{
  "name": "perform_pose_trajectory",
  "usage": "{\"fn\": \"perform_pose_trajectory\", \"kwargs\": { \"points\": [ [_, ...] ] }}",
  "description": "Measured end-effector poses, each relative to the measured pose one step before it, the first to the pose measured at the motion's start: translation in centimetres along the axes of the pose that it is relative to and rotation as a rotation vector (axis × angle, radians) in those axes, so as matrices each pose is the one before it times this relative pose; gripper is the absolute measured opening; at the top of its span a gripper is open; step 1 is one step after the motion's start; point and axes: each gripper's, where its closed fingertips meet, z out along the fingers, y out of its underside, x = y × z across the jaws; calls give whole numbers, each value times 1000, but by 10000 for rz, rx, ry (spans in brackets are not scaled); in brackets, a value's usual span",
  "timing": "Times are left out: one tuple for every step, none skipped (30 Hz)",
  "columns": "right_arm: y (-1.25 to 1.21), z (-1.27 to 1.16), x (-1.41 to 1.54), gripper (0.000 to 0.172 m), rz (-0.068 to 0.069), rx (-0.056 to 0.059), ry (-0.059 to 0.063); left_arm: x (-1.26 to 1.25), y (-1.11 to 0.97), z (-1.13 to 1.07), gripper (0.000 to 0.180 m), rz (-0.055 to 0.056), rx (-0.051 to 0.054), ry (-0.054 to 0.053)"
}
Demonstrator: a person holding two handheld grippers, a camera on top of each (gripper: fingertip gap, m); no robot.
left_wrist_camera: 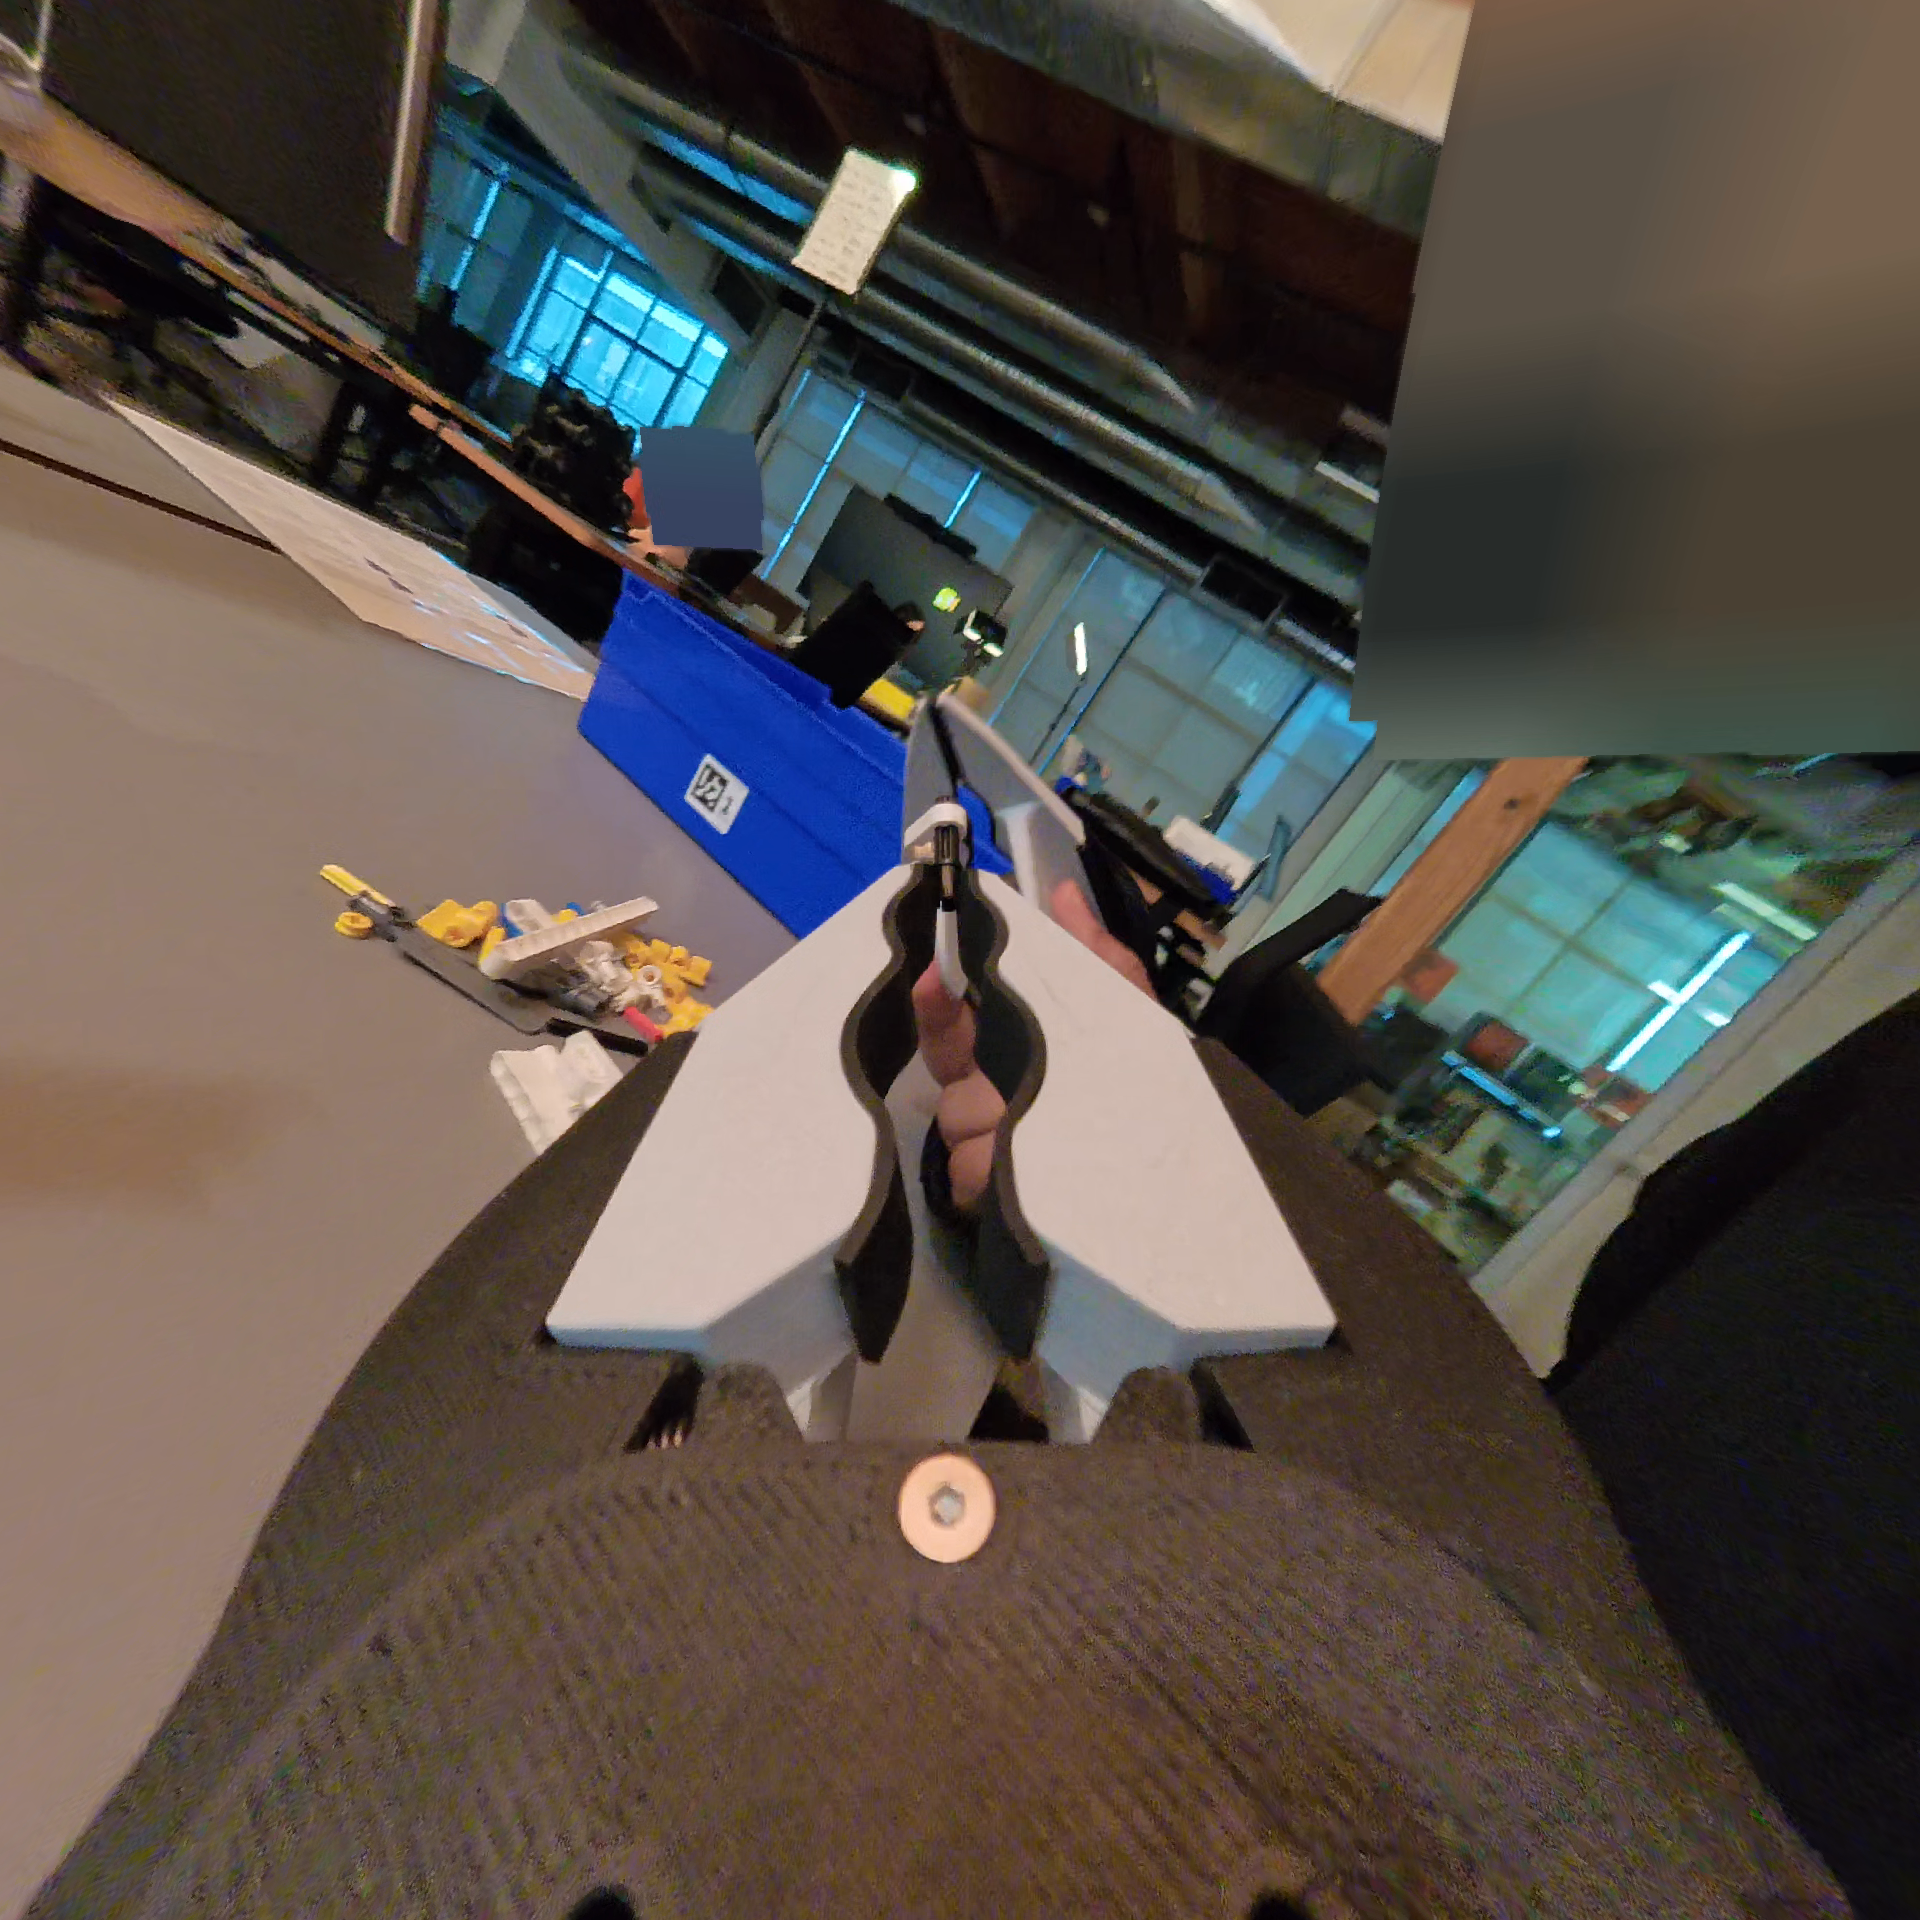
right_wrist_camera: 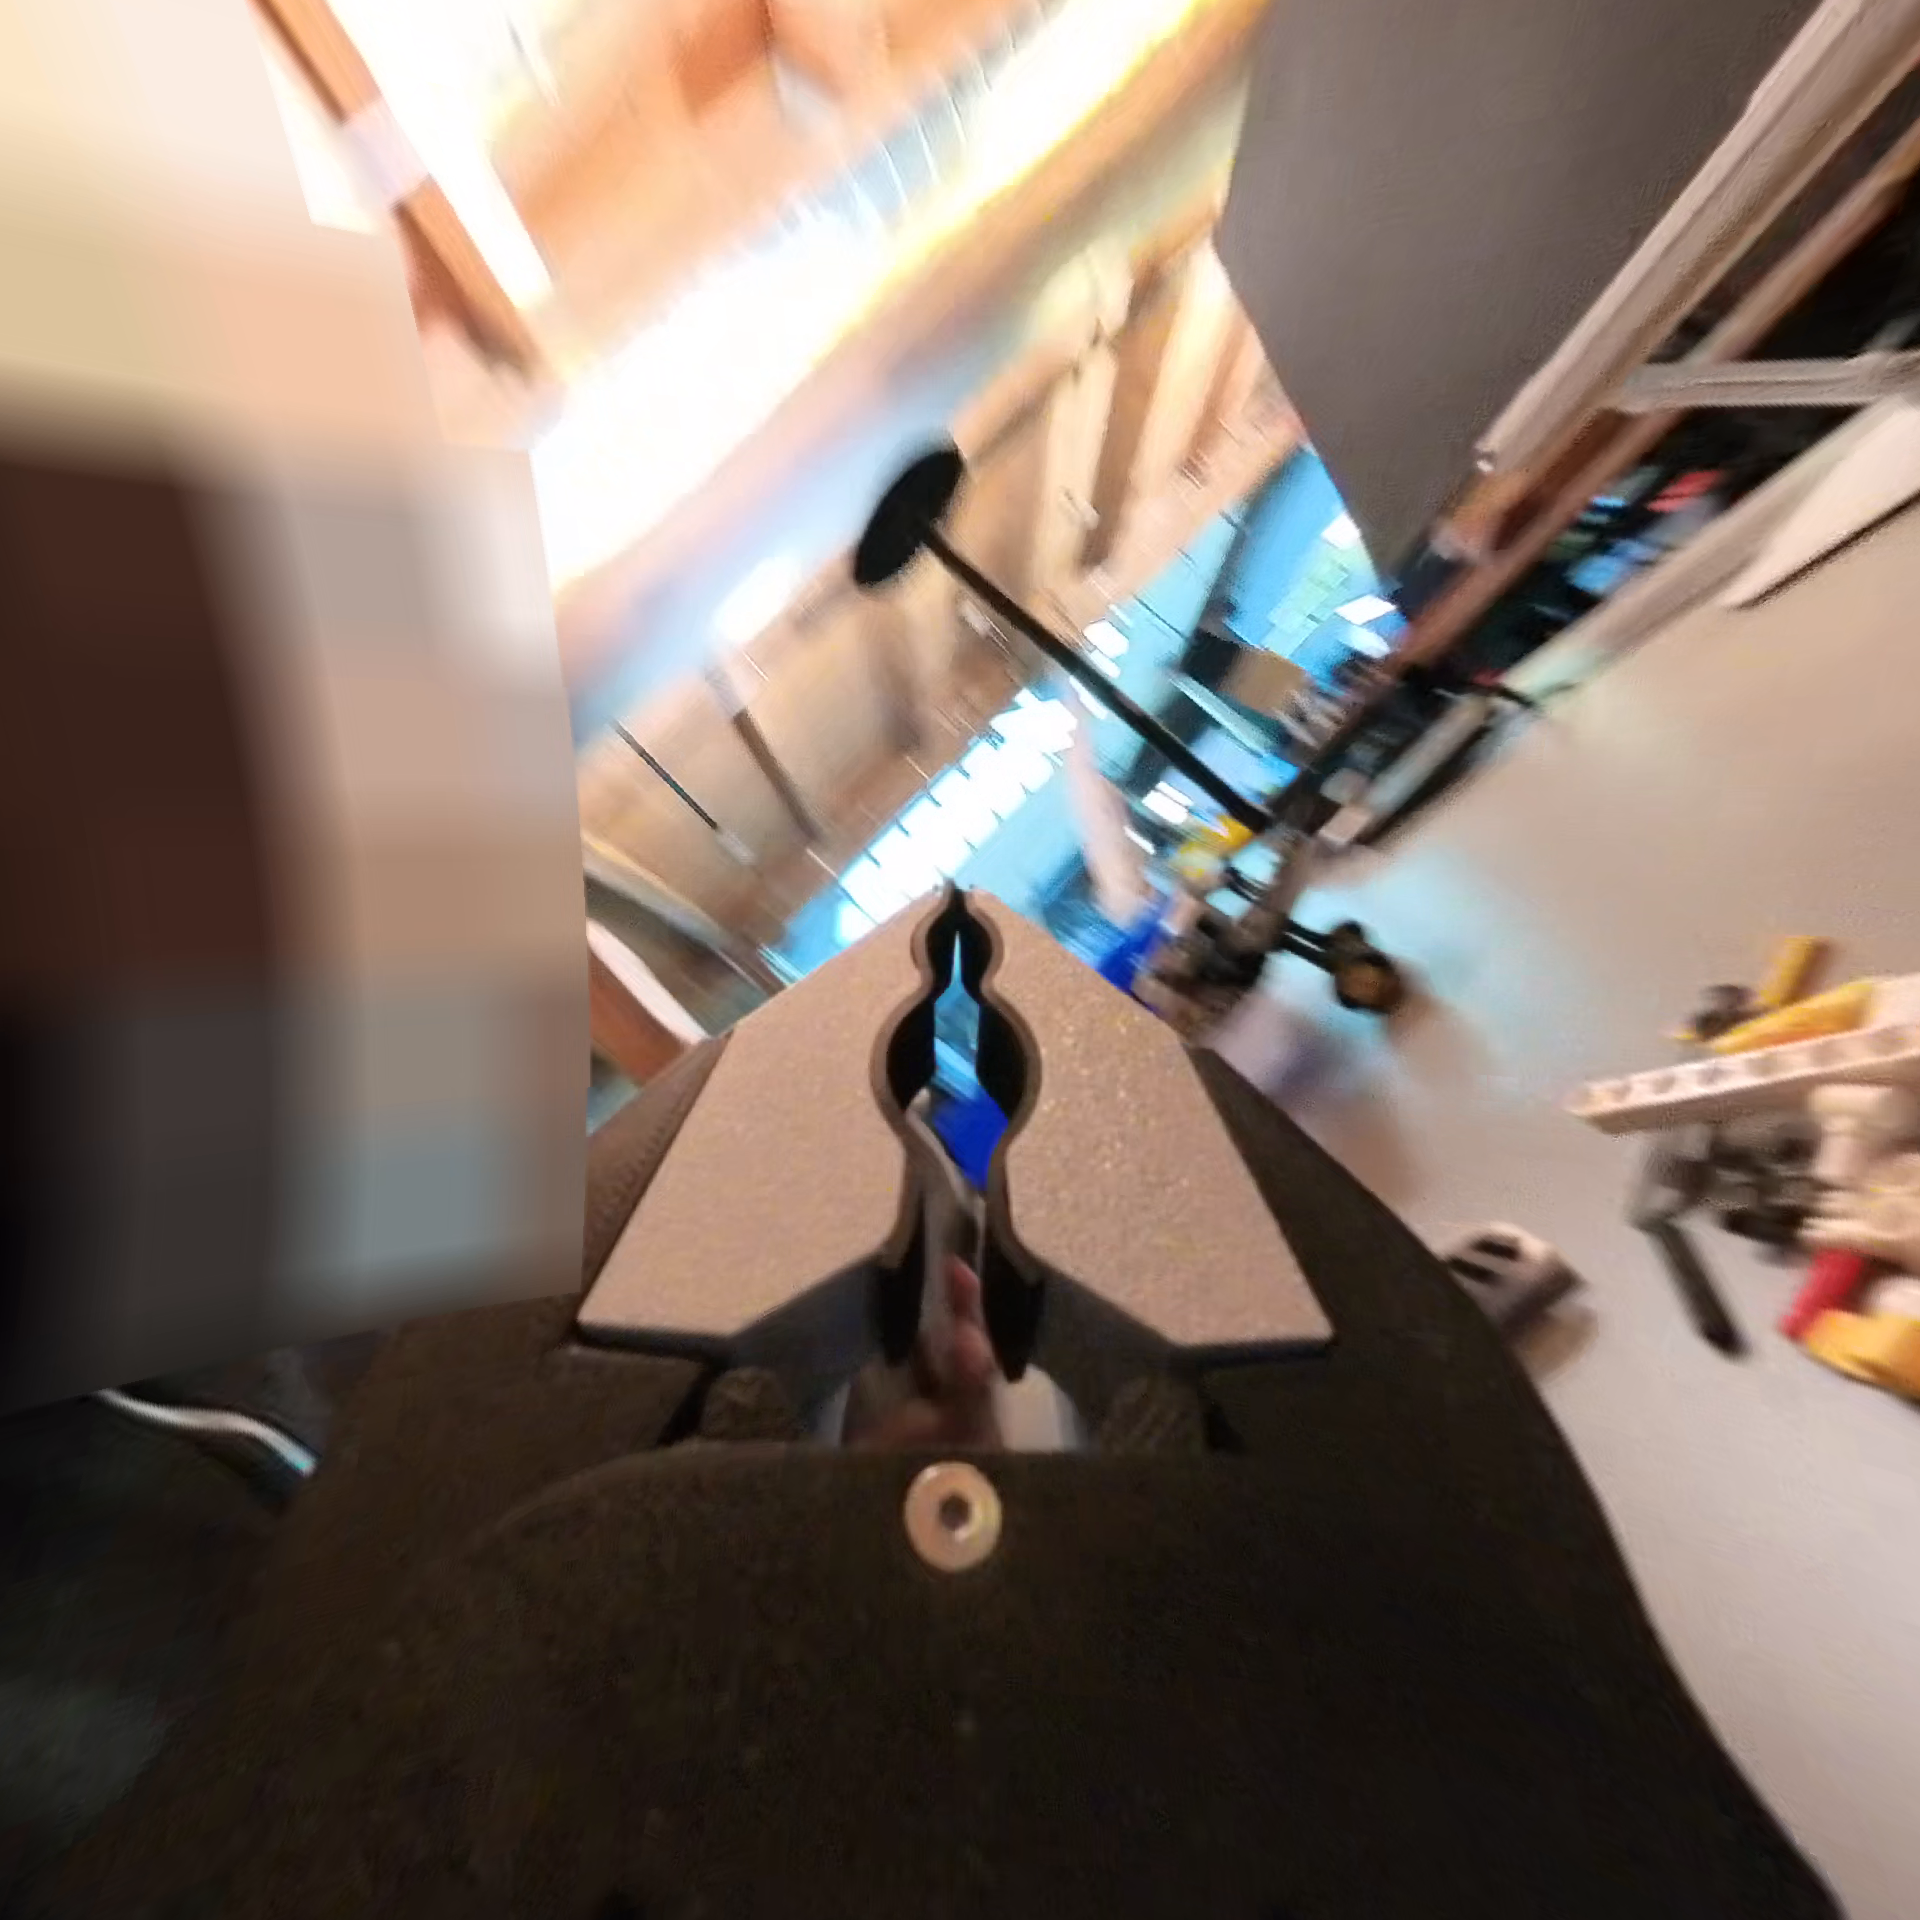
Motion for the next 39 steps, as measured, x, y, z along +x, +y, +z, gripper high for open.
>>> {"fn": "perform_pose_trajectory", "kwargs": {
  "points": [
    [1364,249,4,0,-1168,-988,661,78,-155,109,2,-116,5,116],
    [1660,459,-290,0,-972,-1013,483,75,-10,126,2,-23,-59,137],
    [1357,488,-408,7,-780,-766,301,189,-72,83,2,-289,19,307],
    [474,309,-316,9,-573,-156,201,111,-211,11,2,-740,172,375],
    [-142,14,-312,16,-328,239,-43,40,-267,-102,1,-1014,262,466],
    [-44,-24,-267,23,32,117,-267,32,-254,-157,1,-1047,287,510],
    [258,87,-222,32,380,-118,-406,-347,-224,-206,1,-874,255,210],
    [299,144,-355,39,552,-95,-540,-193,-216,-195,1,-584,195,200],
    [334,179,-271,40,581,-64,-478,209,-118,-29,1,-381,6,283],
    [372,221,-121,40,487,-61,-322,126,147,62,1,-102,-167,115],
    [285,240,-112,39,344,-17,-246,77,301,118,2,56,-218,31],
    [142,217,-182,36,240,48,-237,250,282,141,2,4,-169,140],
    [-22,175,-275,30,209,94,-282,324,302,171,1,-190,-158,250],
    [-144,97,-355,17,180,118,-339,193,213,113,1,-272,-80,208],
    [-211,28,-197,5,180,128,-207,-93,13,-2,1,-199,78,23],
    [-21,17,26,4,75,19,-39,-5,-52,-82,1,-176,87,104],
    [32,-9,53,4,18,-30,13,5,-53,-55,1,-238,58,97],
    [-33,-56,89,4,-32,-7,75,-59,28,0,1,-106,32,0],
    [-67,-81,60,3,-103,10,114,-106,58,61,2,15,17,-97],
    [-141,-80,42,4,-130,52,154,-45,86,102,2,3,-36,-54],
    [-206,-51,16,4,-97,119,146,-57,46,144,2,24,2,-86],
    [-270,-28,-15,3,-42,173,100,13,77,185,3,56,18,-77],
    [-245,-3,35,3,4,178,96,-1,35,200,4,-15,42,-32],
    [-174,40,97,2,-3,166,96,-55,-75,121,4,-114,129,39],
    [-107,45,135,2,18,134,72,-78,-98,37,4,-161,153,78],
    [-65,32,136,3,98,116,19,-120,-87,-22,4,-60,128,-22],
    [-22,46,70,3,149,99,-33,-92,-58,-30,4,110,50,-116],
    [-40,45,5,3,111,85,-42,-50,-35,-49,4,221,17,-138],
    [-17,91,-4,3,51,18,-8,40,-15,-10,4,160,12,-79],
    [-23,116,-26,3,-1,-16,20,39,-122,-54,3,48,113,-36],
    [-58,116,-29,3,-4,49,38,89,-55,-30,3,-13,66,47],
    [-39,92,-52,3,117,30,-39,76,-86,-27,3,-22,88,28],
    [-76,36,-66,3,235,80,-101,100,-23,-1,3,49,32,16],
    [-418,-90,-55,5,191,325,-71,45,28,30,3,41,-33,-7],
    [-2874,-1015,-264,5,387,1536,-201,32,259,-136,3,109,-124,4],
    [-3637,-1106,-503,5,290,1202,-303,-402,496,-486,3,143,-52,-227],
    [-1580,-297,-216,5,-806,-79,346,-263,-26,-437,3,-182,229,-76],
    [666,245,-137,4,-1427,-884,702,407,-635,-124,2,-243,329,238],
    [1572,638,-938,4,-973,-959,270,290,-183,104,3,88,-63,115]
  ]
}}
